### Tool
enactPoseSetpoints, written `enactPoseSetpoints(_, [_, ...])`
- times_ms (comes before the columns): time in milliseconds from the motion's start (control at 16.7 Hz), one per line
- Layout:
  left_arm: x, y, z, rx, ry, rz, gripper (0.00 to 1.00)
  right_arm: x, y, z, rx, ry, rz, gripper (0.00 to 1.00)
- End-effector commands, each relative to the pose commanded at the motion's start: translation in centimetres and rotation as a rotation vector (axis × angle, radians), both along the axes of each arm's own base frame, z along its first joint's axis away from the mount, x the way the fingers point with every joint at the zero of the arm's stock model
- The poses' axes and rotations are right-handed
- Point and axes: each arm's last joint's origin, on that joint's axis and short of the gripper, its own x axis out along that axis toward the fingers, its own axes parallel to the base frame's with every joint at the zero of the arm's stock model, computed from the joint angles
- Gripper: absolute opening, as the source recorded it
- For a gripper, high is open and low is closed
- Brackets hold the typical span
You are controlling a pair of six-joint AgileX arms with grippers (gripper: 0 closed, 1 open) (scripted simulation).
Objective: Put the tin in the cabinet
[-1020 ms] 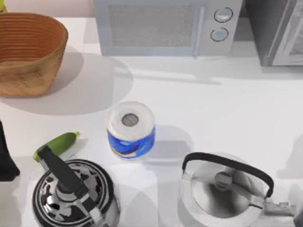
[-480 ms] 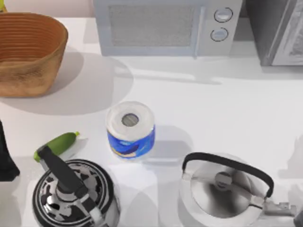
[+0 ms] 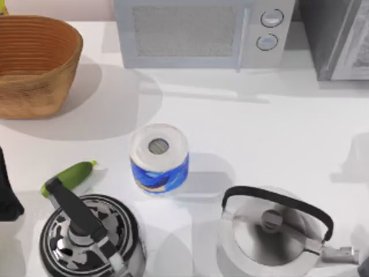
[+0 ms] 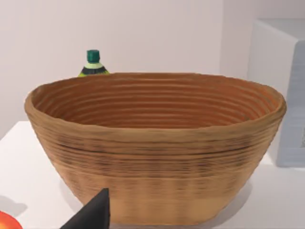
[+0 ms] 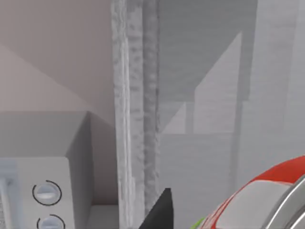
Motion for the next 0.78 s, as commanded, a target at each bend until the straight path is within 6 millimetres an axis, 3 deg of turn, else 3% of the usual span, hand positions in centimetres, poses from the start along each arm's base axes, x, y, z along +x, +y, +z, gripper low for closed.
enactPoseSetpoints(240, [0.0,0.0,0.0,0.000,0.000,0.000,1.00,1.7,0.4,8.0,0.005,-0.021,-0.016,0.00])
enactPoseSetpoints(420, [0.0,0.0,0.0,0.000,0.000,0.000,1.00,4.1,1.0,13.4,0.009,-0.016,-0.016,0.00])
enactPoseSetpoints(600, [0.0,0.0,0.0,0.000,0.000,0.000,1.00,7.4,1.9,17.6,0.010,0.005,-0.006,0.00])
enactPoseSetpoints(780, [0.0,0.0,0.0,0.000,0.000,0.000,1.00,10.7,3.0,20.4,0.008,0.033,0.010,0.00])
